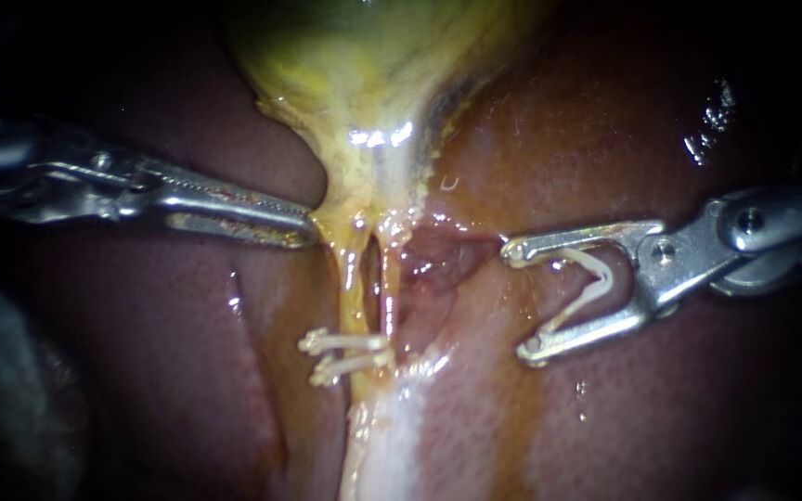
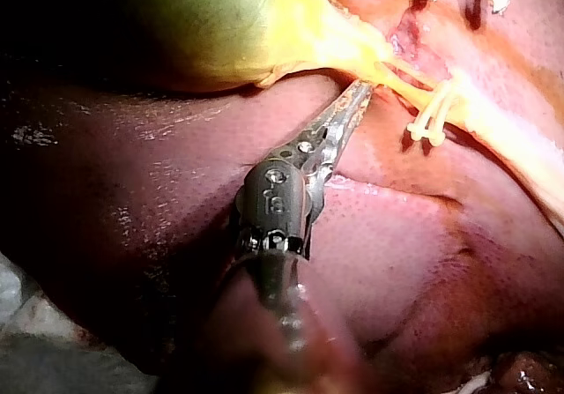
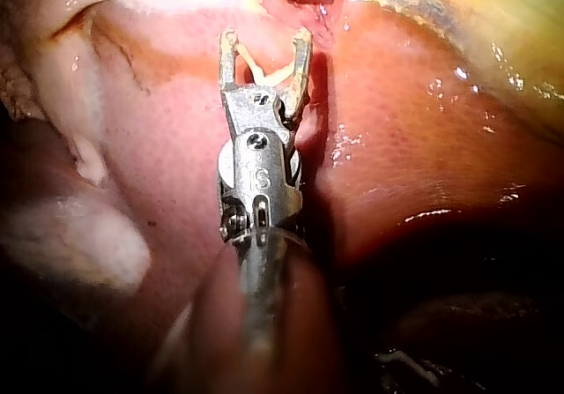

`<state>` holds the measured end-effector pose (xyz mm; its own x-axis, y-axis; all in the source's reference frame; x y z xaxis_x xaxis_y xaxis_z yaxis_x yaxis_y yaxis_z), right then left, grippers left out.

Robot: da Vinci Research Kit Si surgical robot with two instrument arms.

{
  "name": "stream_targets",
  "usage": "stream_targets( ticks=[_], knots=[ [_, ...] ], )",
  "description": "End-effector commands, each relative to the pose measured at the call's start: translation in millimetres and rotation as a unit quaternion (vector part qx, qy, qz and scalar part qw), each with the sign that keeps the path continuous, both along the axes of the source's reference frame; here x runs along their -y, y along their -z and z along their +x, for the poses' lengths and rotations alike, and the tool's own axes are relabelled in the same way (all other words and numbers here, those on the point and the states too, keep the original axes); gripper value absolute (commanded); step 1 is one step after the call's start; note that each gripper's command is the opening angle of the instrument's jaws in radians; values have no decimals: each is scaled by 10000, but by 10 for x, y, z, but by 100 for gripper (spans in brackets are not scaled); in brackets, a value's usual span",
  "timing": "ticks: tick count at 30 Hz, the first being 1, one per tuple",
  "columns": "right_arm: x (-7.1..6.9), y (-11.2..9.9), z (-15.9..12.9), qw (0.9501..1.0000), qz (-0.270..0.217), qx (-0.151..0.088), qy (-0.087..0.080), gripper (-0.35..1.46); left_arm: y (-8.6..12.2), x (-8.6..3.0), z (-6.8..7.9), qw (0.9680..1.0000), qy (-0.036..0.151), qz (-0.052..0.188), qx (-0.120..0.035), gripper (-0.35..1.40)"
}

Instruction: Clipping third clip left tube

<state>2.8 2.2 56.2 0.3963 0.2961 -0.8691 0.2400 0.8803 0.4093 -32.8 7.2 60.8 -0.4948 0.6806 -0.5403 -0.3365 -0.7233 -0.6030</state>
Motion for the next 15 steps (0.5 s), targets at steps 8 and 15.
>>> stream_targets(
  ticks=[8, 15],
  knots=[
    [1, 1, 0, 10000, 2, -2, -4, 50, 35, -23, 22, 9999, 87, 6, -65, -35],
    [-1, 6, 9, 10000, 19, -5, -30, 49, 63, -38, 38, 9997, 220, -85, -35, -35]
  ],
)
